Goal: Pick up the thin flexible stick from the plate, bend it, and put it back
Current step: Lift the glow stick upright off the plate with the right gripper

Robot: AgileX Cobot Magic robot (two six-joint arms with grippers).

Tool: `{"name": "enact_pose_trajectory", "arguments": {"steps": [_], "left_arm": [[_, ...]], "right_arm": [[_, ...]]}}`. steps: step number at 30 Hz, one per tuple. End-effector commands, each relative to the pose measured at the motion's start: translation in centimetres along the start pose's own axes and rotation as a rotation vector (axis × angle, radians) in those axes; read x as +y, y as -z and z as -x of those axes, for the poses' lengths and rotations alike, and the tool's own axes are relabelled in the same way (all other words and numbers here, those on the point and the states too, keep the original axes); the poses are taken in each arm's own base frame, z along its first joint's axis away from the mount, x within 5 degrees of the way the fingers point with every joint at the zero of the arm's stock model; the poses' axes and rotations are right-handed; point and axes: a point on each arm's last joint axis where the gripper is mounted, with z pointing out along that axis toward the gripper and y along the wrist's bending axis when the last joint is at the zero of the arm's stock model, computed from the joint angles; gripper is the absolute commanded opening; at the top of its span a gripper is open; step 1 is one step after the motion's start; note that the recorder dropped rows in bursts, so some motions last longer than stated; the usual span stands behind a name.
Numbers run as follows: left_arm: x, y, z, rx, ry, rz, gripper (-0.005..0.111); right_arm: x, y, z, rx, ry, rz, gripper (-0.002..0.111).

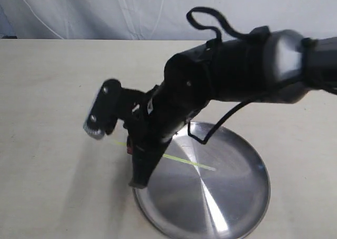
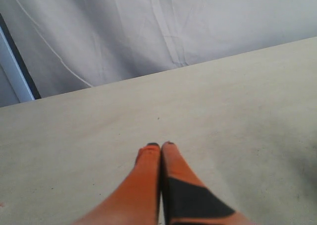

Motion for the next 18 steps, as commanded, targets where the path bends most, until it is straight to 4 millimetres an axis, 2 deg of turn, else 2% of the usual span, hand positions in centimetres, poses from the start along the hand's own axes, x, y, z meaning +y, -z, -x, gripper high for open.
{"name": "enact_pose_trajectory", "arguments": {"steps": [1, 5, 8, 10, 13, 15, 18], "left_arm": [[0.0, 0.0, 0.0, -0.015, 0.000, -0.007, 0.000], [0.0, 0.0, 0.0, -0.015, 0.000, -0.007, 0.000], [0.0, 0.0, 0.0, -0.015, 0.000, -0.007, 0.000], [0.0, 0.0, 0.1, -0.017, -0.004, -0.006, 0.000], [0.1, 0.0, 0.7, -0.084, -0.059, 0.015, 0.000], [0.2, 0.2, 1.9, -0.218, 0.158, 0.007, 0.000], [0.9, 0.6, 2.9, -0.360, 0.657, -0.016, 0.000]], "right_arm": [[-0.9, 5.0, 2.7, -0.296, -0.277, -0.131, -0.001], [-1.4, 8.5, 4.1, -0.535, -0.503, -0.169, -0.001], [-1.2, 9.5, 4.3, -0.626, -0.686, -0.116, -0.001], [-1.4, 9.6, 3.5, -0.699, -0.843, -0.129, -0.001], [-1.5, 9.7, 1.4, -0.770, -1.010, -0.217, -0.001], [-1.5, 10.4, 0.3, -0.819, -1.066, -0.277, -0.001], [-1.6, 11.5, -0.4, -0.888, -1.125, -0.321, -0.001]]}}
